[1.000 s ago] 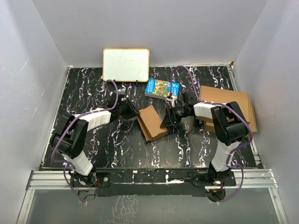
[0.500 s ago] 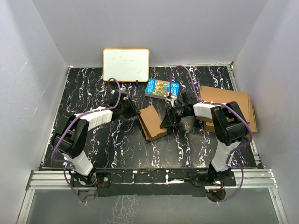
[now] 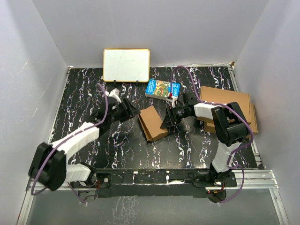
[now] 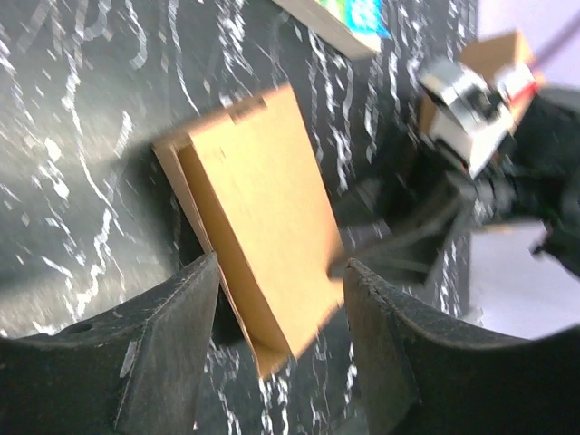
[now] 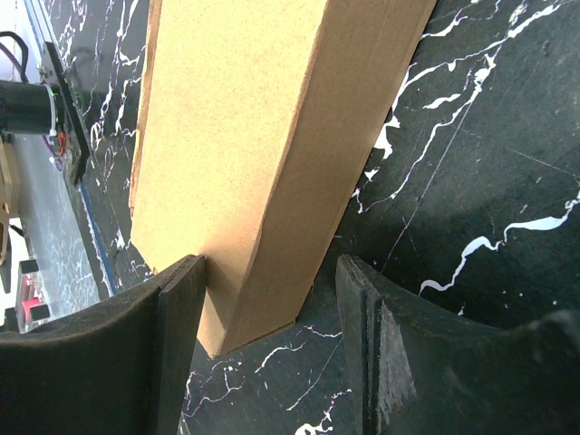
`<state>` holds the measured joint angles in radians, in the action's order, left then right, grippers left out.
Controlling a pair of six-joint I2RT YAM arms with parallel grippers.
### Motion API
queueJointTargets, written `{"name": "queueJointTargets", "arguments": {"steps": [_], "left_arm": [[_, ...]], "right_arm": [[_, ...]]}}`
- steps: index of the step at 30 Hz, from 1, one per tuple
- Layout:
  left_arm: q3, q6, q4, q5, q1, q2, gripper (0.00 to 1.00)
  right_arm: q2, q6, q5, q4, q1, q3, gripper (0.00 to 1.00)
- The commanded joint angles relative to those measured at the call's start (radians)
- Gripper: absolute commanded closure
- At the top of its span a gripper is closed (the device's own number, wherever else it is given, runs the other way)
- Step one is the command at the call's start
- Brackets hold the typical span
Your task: Fold the paper box
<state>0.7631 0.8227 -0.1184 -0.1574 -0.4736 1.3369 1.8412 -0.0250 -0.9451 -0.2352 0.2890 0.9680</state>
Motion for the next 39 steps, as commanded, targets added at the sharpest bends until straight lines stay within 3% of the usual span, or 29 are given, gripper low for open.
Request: {"name": "queueJointTargets", "arguments": {"steps": [1, 7, 14, 22, 39], "left_arm": [[-0.147, 0.046, -0.072, -0.073, -0.061, -0.186, 0.43], [-0.314, 0.16, -0.101, 0.029, -0.219, -0.327, 0.37], [-0.356, 0.236, -0.152, 0.179, -0.392, -0.265, 0.27], [-0.334, 0.305, -0.279, 0.213, -0.411, -0.087, 0.27], [-0.221, 0.381, -0.201, 0.28, -0.443, 0.069, 0.42]], "right_arm": [[0.042, -0.074, 0.145, -0.01, 0.015, 0.007, 0.39], [0.037, -0.078, 0.14, -0.013, 0.016, 0.01, 0.38], [0.038, -0.08, 0.137, -0.013, 0.016, 0.009, 0.38], [0.036, -0.081, 0.135, -0.013, 0.015, 0.007, 0.38], [0.037, -0.08, 0.131, -0.013, 0.015, 0.007, 0.38]]}}
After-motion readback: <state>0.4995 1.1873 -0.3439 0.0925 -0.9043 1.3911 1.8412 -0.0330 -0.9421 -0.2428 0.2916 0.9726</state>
